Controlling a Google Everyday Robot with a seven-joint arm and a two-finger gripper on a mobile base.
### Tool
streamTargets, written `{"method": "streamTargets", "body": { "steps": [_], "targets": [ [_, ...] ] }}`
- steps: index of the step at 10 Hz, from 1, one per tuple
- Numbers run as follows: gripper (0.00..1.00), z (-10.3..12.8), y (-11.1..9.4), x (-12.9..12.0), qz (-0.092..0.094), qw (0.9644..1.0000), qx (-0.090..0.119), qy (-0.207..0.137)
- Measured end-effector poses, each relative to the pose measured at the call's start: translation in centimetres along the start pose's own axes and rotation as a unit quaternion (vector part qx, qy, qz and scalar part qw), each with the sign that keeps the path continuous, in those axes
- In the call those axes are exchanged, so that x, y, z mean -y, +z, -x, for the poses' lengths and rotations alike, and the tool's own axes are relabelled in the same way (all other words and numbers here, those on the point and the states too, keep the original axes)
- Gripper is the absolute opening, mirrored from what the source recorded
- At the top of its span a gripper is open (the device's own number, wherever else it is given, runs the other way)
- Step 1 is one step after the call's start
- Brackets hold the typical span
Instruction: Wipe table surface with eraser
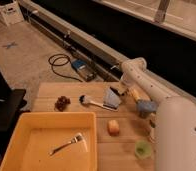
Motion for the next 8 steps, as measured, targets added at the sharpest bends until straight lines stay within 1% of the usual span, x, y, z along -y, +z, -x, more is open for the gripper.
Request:
{"method": "streamTargets", "body": {
  "steps": [2, 4, 5, 6, 7, 8],
  "targets": [
    [0.0, -1.1, -0.9, -0.8, 0.005, 1.0, -0.002, -0.003],
    [0.0, -2.4, -1.8, -1.8, 0.003, 0.9998, -0.017, -0.007],
    [0.0, -3.3, -2.1, -1.6, 0.0, 0.9996, -0.026, -0.005],
    [0.0, -4.6, -2.3, -0.4, -0.007, 0.9992, -0.039, 0.004],
    [0.0, -5.3, -2.2, 0.6, -0.014, 0.9988, -0.046, 0.01],
    [0.0, -5.6, -1.6, 1.6, -0.018, 0.9982, -0.053, 0.018]
  ]
}}
